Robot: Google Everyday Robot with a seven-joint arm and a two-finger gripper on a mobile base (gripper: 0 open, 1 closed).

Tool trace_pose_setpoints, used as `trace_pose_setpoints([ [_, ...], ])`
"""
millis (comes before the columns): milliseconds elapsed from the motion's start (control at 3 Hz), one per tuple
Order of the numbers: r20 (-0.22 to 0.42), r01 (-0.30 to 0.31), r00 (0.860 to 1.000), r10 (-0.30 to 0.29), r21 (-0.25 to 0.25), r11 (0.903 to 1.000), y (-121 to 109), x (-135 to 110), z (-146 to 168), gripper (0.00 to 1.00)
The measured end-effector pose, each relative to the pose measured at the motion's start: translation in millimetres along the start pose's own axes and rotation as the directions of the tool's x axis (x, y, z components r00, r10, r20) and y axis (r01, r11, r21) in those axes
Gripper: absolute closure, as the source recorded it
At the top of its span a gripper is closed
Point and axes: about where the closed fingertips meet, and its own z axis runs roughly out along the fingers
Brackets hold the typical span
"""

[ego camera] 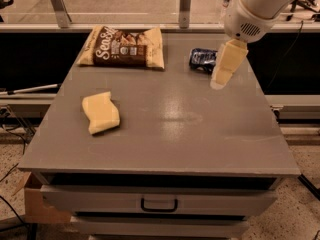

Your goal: Place pepsi can upright

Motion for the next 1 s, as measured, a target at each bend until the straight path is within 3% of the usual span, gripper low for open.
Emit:
trace_pose_setpoints([
  [333, -0.051, 0.046, 0.998, -0.046, 0.004, 0.9989, -30, -13, 55, 0.00],
  [1000, -0.172, 0.090, 0.982, -0.080, 0.054, 0.9945, -69, -15, 108, 0.00],
])
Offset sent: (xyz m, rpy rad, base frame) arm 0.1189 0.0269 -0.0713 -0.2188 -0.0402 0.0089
